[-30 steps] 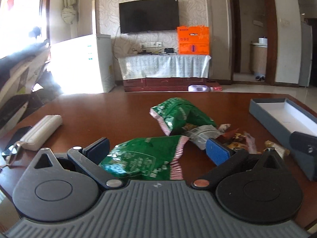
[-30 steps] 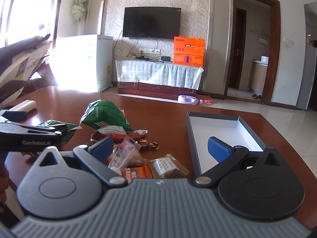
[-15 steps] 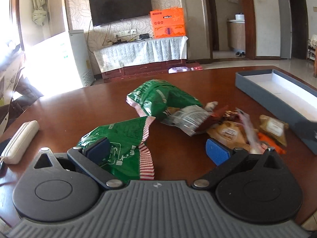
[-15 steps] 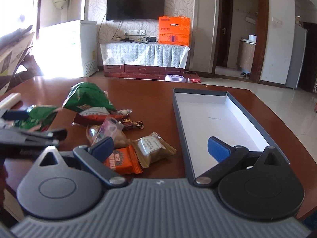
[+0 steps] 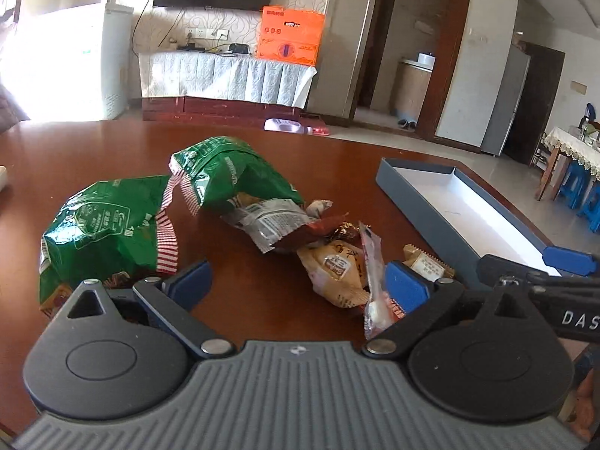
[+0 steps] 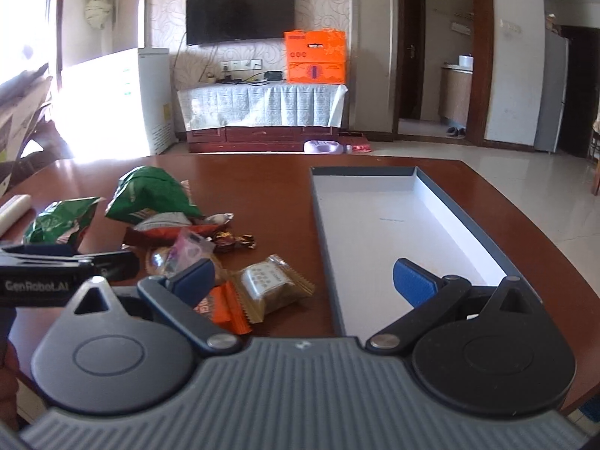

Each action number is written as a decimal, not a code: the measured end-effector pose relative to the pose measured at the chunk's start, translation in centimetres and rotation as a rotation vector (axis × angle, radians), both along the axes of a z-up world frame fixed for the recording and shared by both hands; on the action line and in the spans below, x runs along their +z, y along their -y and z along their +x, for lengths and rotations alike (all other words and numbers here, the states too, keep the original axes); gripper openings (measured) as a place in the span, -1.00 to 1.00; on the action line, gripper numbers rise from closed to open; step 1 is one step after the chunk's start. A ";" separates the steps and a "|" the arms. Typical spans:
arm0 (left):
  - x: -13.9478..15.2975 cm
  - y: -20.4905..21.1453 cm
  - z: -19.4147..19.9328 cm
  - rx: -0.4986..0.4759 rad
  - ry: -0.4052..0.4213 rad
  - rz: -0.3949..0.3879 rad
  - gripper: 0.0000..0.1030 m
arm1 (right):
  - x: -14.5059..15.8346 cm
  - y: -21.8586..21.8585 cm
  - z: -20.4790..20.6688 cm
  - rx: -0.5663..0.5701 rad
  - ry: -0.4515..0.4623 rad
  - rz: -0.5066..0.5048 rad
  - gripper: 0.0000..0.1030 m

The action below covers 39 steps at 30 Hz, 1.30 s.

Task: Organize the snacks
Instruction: 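Move both tools toward the snacks on the wooden table, then close the left gripper on the clear-wrapped white candy while the right tool approaches the orange pack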

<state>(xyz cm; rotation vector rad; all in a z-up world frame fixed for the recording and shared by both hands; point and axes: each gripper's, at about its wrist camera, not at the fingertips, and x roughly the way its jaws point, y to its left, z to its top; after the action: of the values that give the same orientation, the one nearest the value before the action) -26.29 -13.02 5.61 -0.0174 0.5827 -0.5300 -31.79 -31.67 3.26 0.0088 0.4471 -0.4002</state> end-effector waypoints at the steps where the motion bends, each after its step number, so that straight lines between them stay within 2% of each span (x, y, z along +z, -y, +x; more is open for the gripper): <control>1: -0.1 0.9 -0.3 -0.013 0.028 0.033 0.95 | 0.0 0.1 -0.1 -0.005 0.004 -0.003 1.00; 4: -1.2 3.1 -1.7 -0.032 0.102 0.161 0.95 | 0.1 0.1 -0.6 -0.015 0.019 -0.039 1.00; 5: -1.6 3.8 -2.2 -0.046 0.101 0.176 0.95 | 0.2 0.1 -0.8 -0.012 0.031 -0.041 1.00; 8: -2.1 4.7 -3.0 -0.104 0.102 0.169 0.95 | 0.2 -0.1 -1.2 -0.006 0.051 -0.055 1.00; 13: -2.8 6.7 -3.4 -0.186 0.142 0.185 0.94 | -0.1 -0.4 -0.9 -0.007 0.032 -0.072 1.00; 16: -4.3 7.7 -2.4 -0.133 0.098 0.283 0.94 | -0.1 -0.4 -0.9 -0.010 0.031 -0.072 1.00; 19: -4.8 6.8 -1.1 -0.072 0.067 0.293 0.97 | -0.2 -0.3 -0.9 -0.009 0.033 -0.061 1.00; 22: -5.0 5.8 -0.3 0.009 0.095 0.335 0.97 | -0.3 -0.5 -0.6 0.002 0.027 -0.061 1.00; 26: -5.3 4.8 0.1 0.042 0.110 0.354 0.95 | -1.0 -1.7 -0.1 0.037 -0.004 -0.098 1.00; 32: -5.0 4.2 -1.0 -0.010 0.143 0.333 0.96 | -1.6 -2.7 0.3 0.081 -0.036 -0.128 1.00; 39: -5.6 4.2 -1.9 -0.048 0.126 0.332 0.97 | -1.7 -3.2 0.6 0.112 -0.059 -0.116 1.00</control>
<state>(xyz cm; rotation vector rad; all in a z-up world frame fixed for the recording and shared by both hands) -28.15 -17.22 0.01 0.3432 0.5428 -0.4716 -31.18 -28.51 1.56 -0.1398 0.4793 -0.3158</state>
